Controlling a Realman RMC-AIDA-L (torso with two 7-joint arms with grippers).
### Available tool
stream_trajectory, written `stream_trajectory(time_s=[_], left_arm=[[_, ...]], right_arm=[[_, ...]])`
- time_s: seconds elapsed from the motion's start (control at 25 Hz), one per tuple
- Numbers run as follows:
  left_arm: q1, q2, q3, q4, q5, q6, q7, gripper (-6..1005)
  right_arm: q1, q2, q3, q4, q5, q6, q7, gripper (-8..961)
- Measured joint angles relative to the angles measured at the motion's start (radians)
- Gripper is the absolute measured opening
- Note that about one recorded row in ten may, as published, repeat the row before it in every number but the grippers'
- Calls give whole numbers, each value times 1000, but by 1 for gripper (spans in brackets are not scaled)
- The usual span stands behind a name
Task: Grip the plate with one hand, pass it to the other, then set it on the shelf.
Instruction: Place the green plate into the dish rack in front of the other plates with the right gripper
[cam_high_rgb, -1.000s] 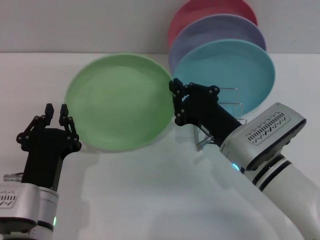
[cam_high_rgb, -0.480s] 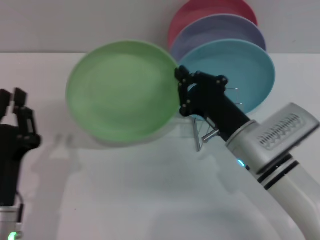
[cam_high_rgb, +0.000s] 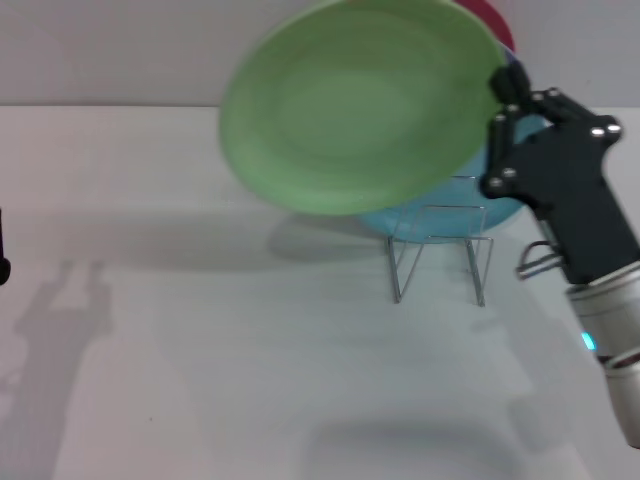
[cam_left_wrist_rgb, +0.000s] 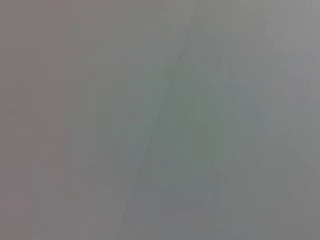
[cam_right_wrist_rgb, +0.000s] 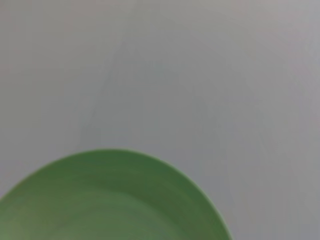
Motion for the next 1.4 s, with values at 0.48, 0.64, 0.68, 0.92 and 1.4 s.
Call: stream_trajectory(time_s=[0.48,0.64,0.68,0.92,1.4], left_arm=[[-48,-2,-82,-19,-6,-90,-111,641],[-58,-2,-101,-16,-6,-114,-120,668],[-61,-2,-105,-16,-6,-120,-120,675],[-75,-2,-123,-16,-3,-133,-121,709],[-71,-5,-117,-15,-2,-107,-134,712]], right_arm=[[-11,-3,18,-186,9,-110,-41,14],[-27,-3,19,-205,11,-112,-41,13],[-32,-3,19,-208,11,-112,-41,13],[-57,-3,19,-217,11,-110,-42,12],[-65,-1,-8,-261,4,-66,-42,12]])
